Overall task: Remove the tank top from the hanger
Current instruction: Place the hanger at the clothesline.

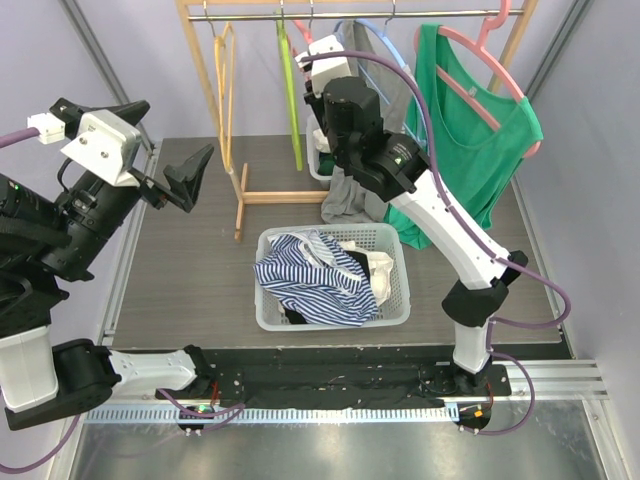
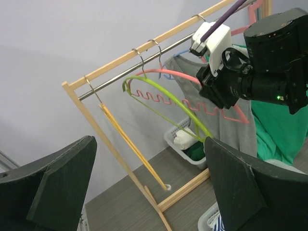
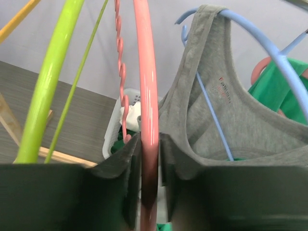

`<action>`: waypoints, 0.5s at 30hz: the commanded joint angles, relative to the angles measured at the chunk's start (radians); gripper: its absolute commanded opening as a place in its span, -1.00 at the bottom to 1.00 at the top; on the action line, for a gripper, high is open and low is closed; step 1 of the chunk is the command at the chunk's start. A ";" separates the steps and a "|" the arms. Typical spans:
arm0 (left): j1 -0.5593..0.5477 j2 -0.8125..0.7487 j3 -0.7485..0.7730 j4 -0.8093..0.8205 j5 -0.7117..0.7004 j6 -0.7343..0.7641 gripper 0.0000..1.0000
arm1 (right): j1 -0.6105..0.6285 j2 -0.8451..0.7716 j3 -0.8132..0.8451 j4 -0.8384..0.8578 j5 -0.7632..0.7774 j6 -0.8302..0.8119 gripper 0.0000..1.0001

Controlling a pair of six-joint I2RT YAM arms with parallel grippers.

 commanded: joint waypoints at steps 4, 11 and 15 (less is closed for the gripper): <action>0.008 0.008 0.027 0.011 0.020 -0.022 1.00 | 0.004 -0.091 -0.197 0.040 -0.015 0.059 0.11; 0.010 0.016 0.033 0.003 0.033 -0.033 0.99 | 0.011 -0.182 -0.366 0.106 -0.023 0.086 -0.39; 0.013 0.017 0.033 0.000 0.034 -0.039 0.99 | 0.027 -0.177 -0.369 0.137 -0.004 0.045 -0.83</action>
